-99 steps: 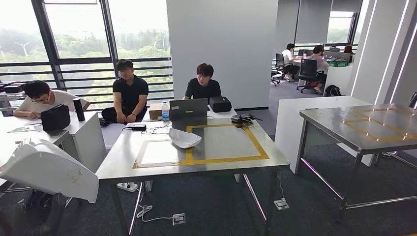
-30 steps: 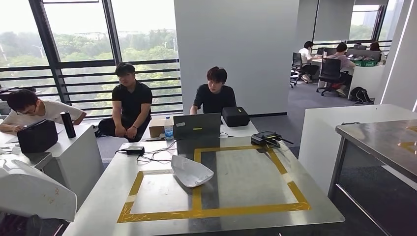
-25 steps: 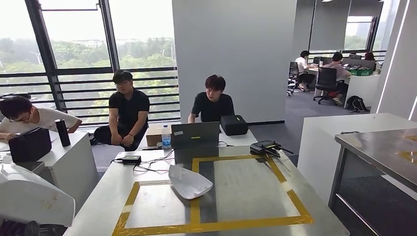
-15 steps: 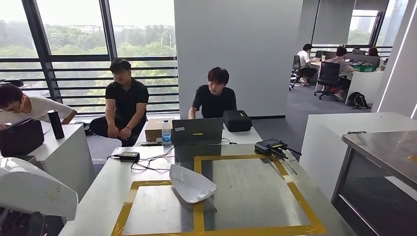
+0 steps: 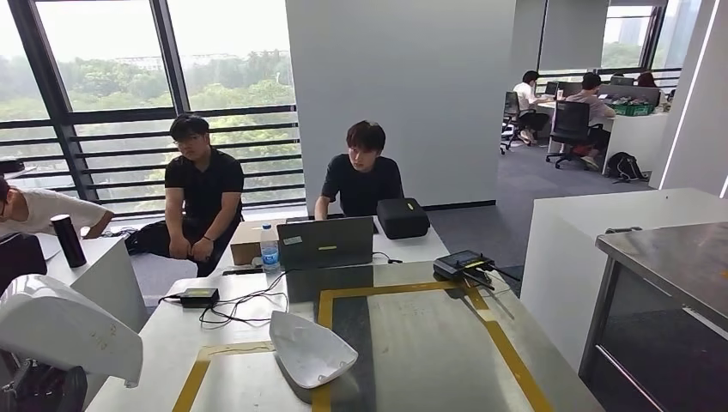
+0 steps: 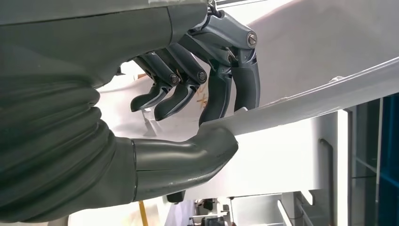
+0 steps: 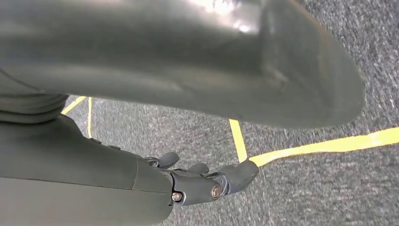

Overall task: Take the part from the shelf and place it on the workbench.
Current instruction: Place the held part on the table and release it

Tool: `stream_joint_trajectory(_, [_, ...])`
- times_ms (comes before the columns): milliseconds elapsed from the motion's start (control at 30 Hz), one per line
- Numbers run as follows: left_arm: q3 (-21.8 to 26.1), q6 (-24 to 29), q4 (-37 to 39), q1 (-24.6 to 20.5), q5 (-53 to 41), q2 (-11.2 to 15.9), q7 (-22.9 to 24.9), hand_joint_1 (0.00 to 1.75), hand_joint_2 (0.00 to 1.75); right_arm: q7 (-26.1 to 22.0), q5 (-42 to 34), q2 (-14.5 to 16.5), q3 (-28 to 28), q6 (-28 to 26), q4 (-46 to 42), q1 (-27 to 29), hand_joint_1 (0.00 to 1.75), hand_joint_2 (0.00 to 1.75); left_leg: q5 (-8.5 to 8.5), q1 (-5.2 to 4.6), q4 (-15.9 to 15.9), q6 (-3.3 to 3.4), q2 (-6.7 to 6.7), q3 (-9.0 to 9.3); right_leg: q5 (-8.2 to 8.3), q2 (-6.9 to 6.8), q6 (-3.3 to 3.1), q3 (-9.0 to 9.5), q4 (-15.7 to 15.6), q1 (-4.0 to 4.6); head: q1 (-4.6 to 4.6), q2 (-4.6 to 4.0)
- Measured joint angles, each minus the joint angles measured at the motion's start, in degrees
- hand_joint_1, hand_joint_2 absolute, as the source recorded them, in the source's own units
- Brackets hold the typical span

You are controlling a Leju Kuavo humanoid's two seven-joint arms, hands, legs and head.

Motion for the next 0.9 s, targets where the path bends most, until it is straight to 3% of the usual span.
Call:
stream_joint_trajectory(33, [0.0, 0.07, 0.24, 0.02, -0.01, 0.01, 0.38, 1.75, 1.75, 0.08, 0.0, 0.01, -0.12, -0.03, 0.0, 0.07, 0.0, 0.0, 0.07, -0.03, -1.14, 0.12, 0.0, -0.82, -0.67, 0.08, 0.02, 0.87, 0.0, 0.03, -0.02, 0.0])
stream_joint_trajectory(67, [0.0, 0.14, 0.5, 0.01, -0.02, 0.01, 0.7, 1.75, 1.75, 0.16, -0.04, 0.01, -0.22, -0.07, 0.0, 0.13, 0.0, 0.0, 1.93, -0.07, -3.72, 0.32, 0.0, -0.99, -1.35, 0.16, 0.09, 1.79, -0.01, 0.06, -0.03, -0.01])
stream_joint_trajectory(133, [-0.01, 0.25, 1.16, -0.04, -0.05, 0.0, 1.05, 1.75, 1.75, 0.32, -0.2, 0.04, -0.39, -0.1, 0.02, 0.27, 0.0, 0.0, 9.39, -0.32, -10.47, 0.9, 0.02, -0.71, -2.67, 0.39, 0.42, 3.1, 0.06, 0.13, -0.07, -0.02])
stream_joint_trajectory(167, [-0.03, 0.39, 1.53, -0.07, -0.14, -0.02, 1.29, 1.75, 1.75, 0.39, -0.28, 0.05, -0.48, -0.12, 0.04, 0.2, 0.0, 0.0, 12.31, -0.47, -12.78, 1.16, -0.01, -0.48, -3.33, 0.52, 0.7, 3.42, 0.11, 0.22, -0.08, -0.02])
stream_joint_trajectory(200, [-0.05, 0.7, 1.85, -0.11, -0.32, -0.06, 1.62, 1.75, 1.75, 0.49, -0.36, 0.07, -0.59, -0.13, 0.05, 0.15, 0.0, 0.0, 14.17, -0.59, -14.0, 1.37, -0.03, -0.38, -3.9, 0.64, 1.01, 3.6, 0.09, 0.32, -0.09, -0.02])
stream_joint_trajectory(333, [-0.11, 2.35, 2.84, -0.79, -0.54, -0.21, 5.8, 1.75, 1.75, 1.07, -0.41, -0.12, -0.85, -0.2, 0.03, 0.02, 0.0, 0.0, 14.88, -0.19, -14.75, 2.32, -0.01, 0.47, -5.75, 0.54, 2.33, 4.03, 0.79, 0.5, -0.01, 0.0])
stream_joint_trajectory(400, [-0.11, 2.42, 3.98, -1.08, 0.59, -0.22, 9.76, 1.75, 1.75, 1.19, -0.36, -0.18, -0.86, -0.18, 0.02, -0.02, 0.0, 0.0, 14.62, -0.04, -15.02, 2.88, 0.06, 0.87, -8.44, 0.24, 2.99, 1.2, 6.15, 0.35, 0.09, 0.0])
stream_joint_trajectory(467, [-0.11, 2.12, 5.91, -1.08, 1.79, -0.21, 13.1, 1.75, 1.75, 1.24, -0.16, -0.22, -0.86, -0.15, 0.02, 0.0, 0.0, 0.0, 14.19, -0.05, -15.02, 3.16, 0.12, 1.11, -10.93, 0.12, 3.36, -3.54, 13.49, 0.14, 0.18, 0.01])
stream_joint_trajectory(500, [-0.11, 1.97, 7.05, -1.05, 2.12, -0.17, 14.23, 1.75, 1.75, 1.26, 0.02, -0.27, -0.86, -0.14, 0.02, 0.06, 0.0, 0.0, 13.99, -0.04, -15.02, 3.17, 0.11, 1.25, -10.73, 0.09, 3.45, -5.2, 15.31, 0.08, 0.19, 0.0])
stream_joint_trajectory(533, [-0.11, 1.88, 8.16, -1.02, 2.27, -0.11, 14.97, 1.75, 1.75, 1.28, 0.24, -0.34, -0.86, -0.14, 0.02, 0.15, 0.0, 0.0, 13.82, -0.03, -15.01, 3.11, 0.06, 1.46, -9.34, 0.05, 3.46, -5.79, 14.92, 0.03, 0.22, 0.0])
stream_joint_trajectory(600, [-0.11, 1.83, 10.12, -0.99, 2.3, 0.11, 15.63, 1.75, 1.75, 1.34, 0.6, -0.49, -0.86, -0.13, 0.02, 0.26, 0.0, 0.0, 13.5, 0.0, -14.99, 2.88, -0.02, 1.96, -4.3, -0.03, 3.26, -3.82, 8.14, -0.03, 0.27, -0.01])
stream_joint_trajectory(667, [-0.09, 1.78, 11.68, -0.99, 2.16, 0.37, 15.58, 1.75, 1.75, 1.56, 0.86, -0.58, -0.86, -0.13, 0.02, 0.26, 0.0, 0.0, 13.21, -0.17, -14.92, 2.39, -0.1, 2.29, -0.92, -0.1, 2.81, -1.51, 1.61, 0.09, 0.27, -0.01])
stream_joint_trajectory(700, [-0.07, 1.75, 12.31, -0.93, 1.96, 0.48, 15.43, 1.75, 1.75, 1.73, 0.99, -0.59, -0.86, -0.13, 0.02, 0.25, 0.0, 0.0, 12.94, -0.29, -14.89, 2.27, -0.13, 2.34, -0.32, -0.13, 2.68, -1.01, 0.09, 0.13, 0.26, -0.01])
stream_joint_trajectory(800, [0.07, 1.82, 13.45, -0.46, 1.04, 0.74, 14.79, 1.75, 1.75, 2.08, 1.47, -0.58, -0.86, -0.14, 0.02, 0.3, 0.0, 0.0, 12.59, -0.42, -15.05, 2.45, -0.13, 2.59, -0.2, -0.16, 2.48, -0.82, -0.28, 0.21, 0.21, -0.01])
stream_joint_trajectory(900, [0.3, 3.07, 14.21, -0.21, -0.64, 0.96, 14.18, 1.75, 1.75, 2.04, 1.84, -0.67, -0.86, -0.17, 0.02, 0.34, 0.0, 0.0, 13.12, -0.36, -15.49, 1.71, -0.13, 2.92, -0.16, -0.15, 2.11, -0.75, -0.26, 0.28, 0.2, -0.01])
